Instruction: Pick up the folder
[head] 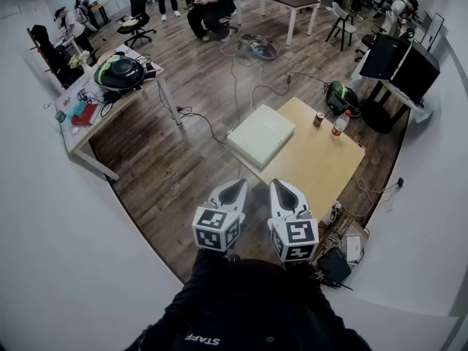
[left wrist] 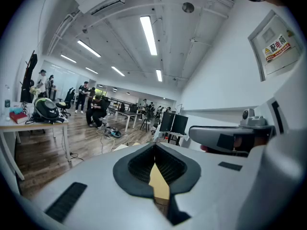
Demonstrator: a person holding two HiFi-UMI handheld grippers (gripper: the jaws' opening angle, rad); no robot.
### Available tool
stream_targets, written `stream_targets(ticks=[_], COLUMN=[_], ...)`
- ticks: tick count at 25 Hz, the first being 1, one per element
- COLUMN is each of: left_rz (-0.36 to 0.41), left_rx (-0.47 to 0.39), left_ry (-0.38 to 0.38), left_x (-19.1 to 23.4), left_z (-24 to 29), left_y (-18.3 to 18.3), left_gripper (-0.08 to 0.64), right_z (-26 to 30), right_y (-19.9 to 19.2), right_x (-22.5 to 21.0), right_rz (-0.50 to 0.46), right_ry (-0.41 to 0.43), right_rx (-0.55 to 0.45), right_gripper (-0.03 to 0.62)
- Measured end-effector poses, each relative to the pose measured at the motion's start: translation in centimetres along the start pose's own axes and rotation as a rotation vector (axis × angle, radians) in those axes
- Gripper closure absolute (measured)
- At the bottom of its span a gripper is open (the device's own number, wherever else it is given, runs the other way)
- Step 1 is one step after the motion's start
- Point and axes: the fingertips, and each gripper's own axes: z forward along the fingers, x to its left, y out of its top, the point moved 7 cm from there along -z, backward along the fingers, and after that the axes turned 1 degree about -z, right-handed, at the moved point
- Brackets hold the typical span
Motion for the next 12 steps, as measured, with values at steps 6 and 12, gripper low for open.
stream_targets(ticks=[6,12], left_rz=[-0.002,-0.009], left_rx=[0.005,0.015], left_ry=[0.008,0.008], left_x=[0.5,1.1], left_z=[0.3,0.1], left_y=[-0.1,-0.4], left_gripper=[0.526,0.526], right_z=[0.4,0.9], right_y=[-0.2,-0.6], right_x=[-0.2,0.5], right_rz=[-0.003,0.038], right_ry=[-0.003,0.019], right_rx=[0.010,0.008], right_gripper=[0.571,0.569])
